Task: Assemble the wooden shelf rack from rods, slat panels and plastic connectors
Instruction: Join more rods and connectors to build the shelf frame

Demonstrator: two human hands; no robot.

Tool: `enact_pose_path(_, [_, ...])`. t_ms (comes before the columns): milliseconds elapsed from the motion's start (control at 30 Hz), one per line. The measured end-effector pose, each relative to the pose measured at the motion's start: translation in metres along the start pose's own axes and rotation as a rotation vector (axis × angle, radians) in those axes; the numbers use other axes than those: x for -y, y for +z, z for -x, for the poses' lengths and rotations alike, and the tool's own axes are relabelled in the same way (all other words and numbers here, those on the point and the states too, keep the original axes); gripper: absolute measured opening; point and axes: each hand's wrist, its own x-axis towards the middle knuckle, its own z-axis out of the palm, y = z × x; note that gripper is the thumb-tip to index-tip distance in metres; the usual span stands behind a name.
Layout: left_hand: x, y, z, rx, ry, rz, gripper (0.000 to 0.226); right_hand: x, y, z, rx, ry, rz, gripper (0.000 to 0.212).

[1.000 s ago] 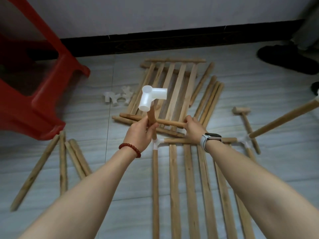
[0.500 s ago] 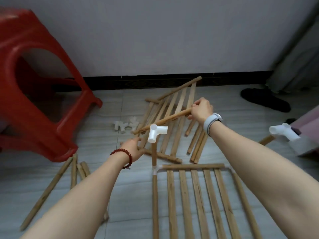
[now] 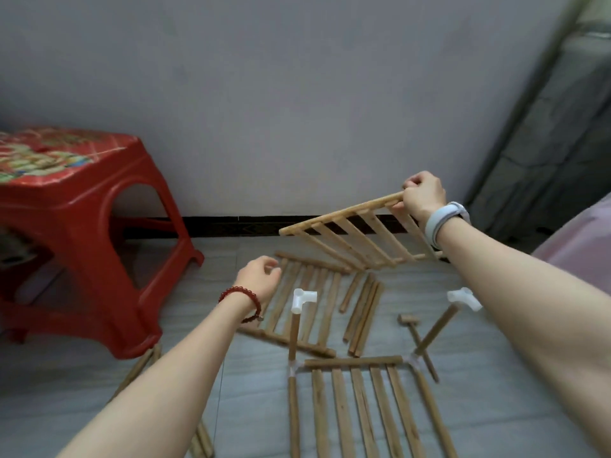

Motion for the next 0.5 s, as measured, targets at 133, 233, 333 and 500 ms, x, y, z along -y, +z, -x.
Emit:
enact_pose_path(133, [-0.045, -0.008, 0.033, 0.027, -0.135, 0.528, 0.031, 0.019, -0.054, 0.04, -0.091, 0.026, -0.294, 0.017])
enact_pose_path(233, [-0.079, -0.014, 0.07, 0.173, -0.261, 0.954, 0.039, 0.016, -0.087, 0.087, -0.118, 0.025, -0.528, 0.015])
enact_pose_path(333, [-0.102, -0.01, 0.108, 0.309, -0.262, 1.089, 0.059, 0.005, -0.117, 0.139, -0.143, 0.028, -0.686, 0.019])
enact_pose_path(500, [-0.13, -0.006, 0.163, 0.444, -0.239, 1.34, 0.092, -0.008, -0.156, 0.203, -0.136, -0.037, -0.782, 0.021])
